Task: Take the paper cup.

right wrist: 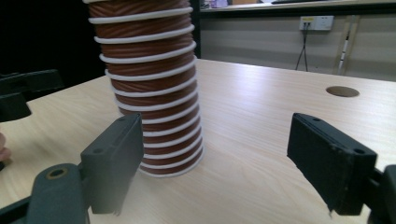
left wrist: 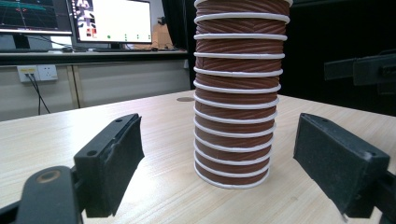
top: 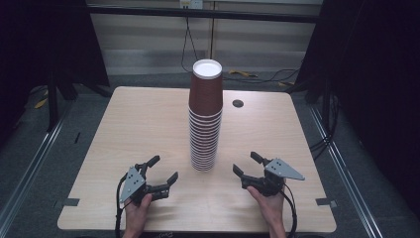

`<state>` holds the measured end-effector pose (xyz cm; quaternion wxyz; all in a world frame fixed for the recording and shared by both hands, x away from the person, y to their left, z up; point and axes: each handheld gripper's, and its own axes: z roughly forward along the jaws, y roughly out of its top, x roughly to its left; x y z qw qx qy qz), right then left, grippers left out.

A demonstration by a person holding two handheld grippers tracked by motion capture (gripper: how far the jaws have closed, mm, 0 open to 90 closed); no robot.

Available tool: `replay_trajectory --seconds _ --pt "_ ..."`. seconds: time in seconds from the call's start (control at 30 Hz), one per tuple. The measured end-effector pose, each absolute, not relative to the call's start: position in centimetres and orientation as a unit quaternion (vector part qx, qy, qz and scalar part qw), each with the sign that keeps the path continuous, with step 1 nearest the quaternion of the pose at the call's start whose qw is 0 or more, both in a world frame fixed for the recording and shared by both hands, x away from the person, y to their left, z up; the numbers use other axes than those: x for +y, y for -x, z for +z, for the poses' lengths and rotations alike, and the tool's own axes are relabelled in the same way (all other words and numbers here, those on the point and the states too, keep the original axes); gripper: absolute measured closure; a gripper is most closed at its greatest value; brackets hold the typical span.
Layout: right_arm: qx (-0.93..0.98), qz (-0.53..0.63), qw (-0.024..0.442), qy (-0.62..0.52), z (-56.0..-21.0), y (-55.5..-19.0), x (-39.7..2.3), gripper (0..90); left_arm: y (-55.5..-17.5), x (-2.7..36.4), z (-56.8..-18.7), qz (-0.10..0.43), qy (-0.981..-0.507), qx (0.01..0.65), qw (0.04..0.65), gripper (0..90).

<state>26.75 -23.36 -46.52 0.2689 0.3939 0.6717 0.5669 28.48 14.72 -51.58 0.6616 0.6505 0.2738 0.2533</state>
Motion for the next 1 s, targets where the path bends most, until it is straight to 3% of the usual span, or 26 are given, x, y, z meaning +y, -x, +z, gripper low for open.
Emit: replay_trajectory --seconds 0.23,0.27,1.0 --pt "0.667 0.581 0.267 -0.383 -45.4 -27.2 -22.6 16.4 -28.5 14.7 -51.6 0.252 -0.651 0.272 0.662 15.4" --pt "0.671 0.588 0.253 -0.373 -44.9 -27.4 -22.5 19.8 -28.5 14.7 -51.6 0.252 -0.651 0.273 0.662 15.4" --pt "0.705 0.599 0.200 -0.323 -39.4 -29.3 -21.3 27.2 -28.5 14.7 -51.6 0.252 -0.651 0.272 0.662 15.4"
